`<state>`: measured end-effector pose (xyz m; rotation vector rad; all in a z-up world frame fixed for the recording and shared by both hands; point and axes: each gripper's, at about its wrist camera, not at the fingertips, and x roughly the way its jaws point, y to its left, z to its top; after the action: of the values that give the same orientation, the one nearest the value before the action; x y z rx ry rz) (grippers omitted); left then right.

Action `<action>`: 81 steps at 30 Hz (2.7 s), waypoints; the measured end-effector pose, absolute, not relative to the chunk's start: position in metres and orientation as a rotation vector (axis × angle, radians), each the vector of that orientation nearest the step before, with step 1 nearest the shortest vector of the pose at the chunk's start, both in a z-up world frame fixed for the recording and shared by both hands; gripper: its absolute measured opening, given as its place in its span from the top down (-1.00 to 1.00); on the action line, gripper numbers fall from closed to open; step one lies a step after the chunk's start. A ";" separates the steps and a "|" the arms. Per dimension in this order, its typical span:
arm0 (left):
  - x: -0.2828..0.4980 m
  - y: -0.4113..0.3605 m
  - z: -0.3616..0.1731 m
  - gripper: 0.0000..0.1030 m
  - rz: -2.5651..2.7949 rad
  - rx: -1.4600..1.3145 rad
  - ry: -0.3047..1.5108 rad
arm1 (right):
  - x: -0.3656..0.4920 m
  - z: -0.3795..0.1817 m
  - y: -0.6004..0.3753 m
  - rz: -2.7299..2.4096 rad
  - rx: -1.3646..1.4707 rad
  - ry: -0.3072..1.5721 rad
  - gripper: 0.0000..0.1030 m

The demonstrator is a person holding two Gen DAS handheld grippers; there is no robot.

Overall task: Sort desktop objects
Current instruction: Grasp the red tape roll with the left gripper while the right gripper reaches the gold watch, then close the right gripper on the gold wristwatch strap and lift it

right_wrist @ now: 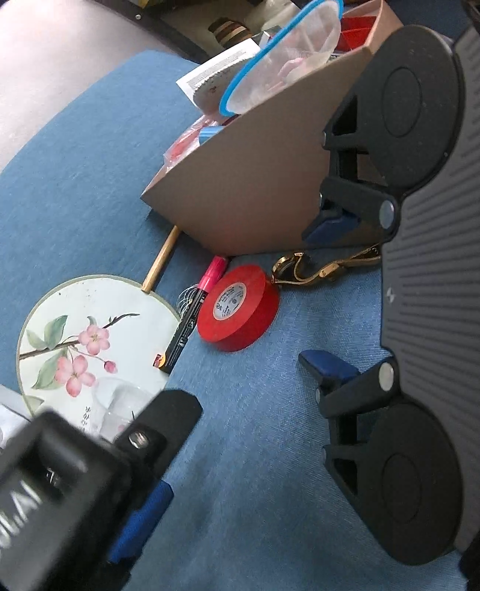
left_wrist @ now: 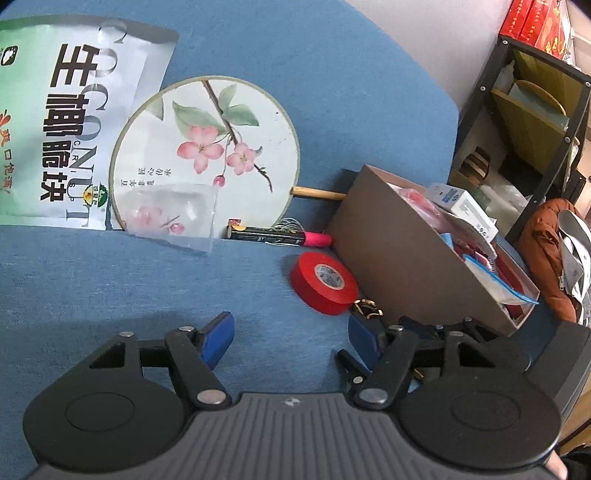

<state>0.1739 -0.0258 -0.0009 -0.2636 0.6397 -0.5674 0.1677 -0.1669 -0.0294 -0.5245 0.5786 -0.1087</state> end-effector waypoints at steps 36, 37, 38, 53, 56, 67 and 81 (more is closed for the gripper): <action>0.236 -0.087 -0.008 -0.27 -0.576 -0.309 0.680 | 0.174 -0.021 -0.198 0.068 -0.265 0.713 0.78; 0.242 -0.094 -0.010 -0.17 -0.567 -0.302 0.690 | 0.175 -0.021 -0.197 0.065 -0.263 0.711 0.78; 0.248 -0.100 -0.013 -0.09 -0.560 -0.292 0.700 | 0.175 -0.022 -0.196 0.062 -0.264 0.709 0.78; 0.218 -0.078 -0.020 0.42 -0.544 -0.139 0.707 | 0.173 -0.016 -0.198 0.090 -0.225 0.718 0.80; 0.189 -0.053 -0.018 0.42 -0.530 -0.120 0.721 | 0.163 -0.012 -0.203 0.146 -0.208 0.726 0.85; 0.153 -0.046 -0.017 0.25 -0.471 -0.071 0.761 | 0.150 -0.009 -0.203 0.207 -0.177 0.715 0.81; 0.136 -0.043 0.007 0.42 -0.402 -0.016 0.724 | 0.132 0.027 -0.211 0.278 -0.072 0.534 1.00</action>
<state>0.1364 -0.0430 0.0075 -0.0155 0.7239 -0.4023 0.1321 -0.2111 0.0271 -0.0723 0.5338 0.2785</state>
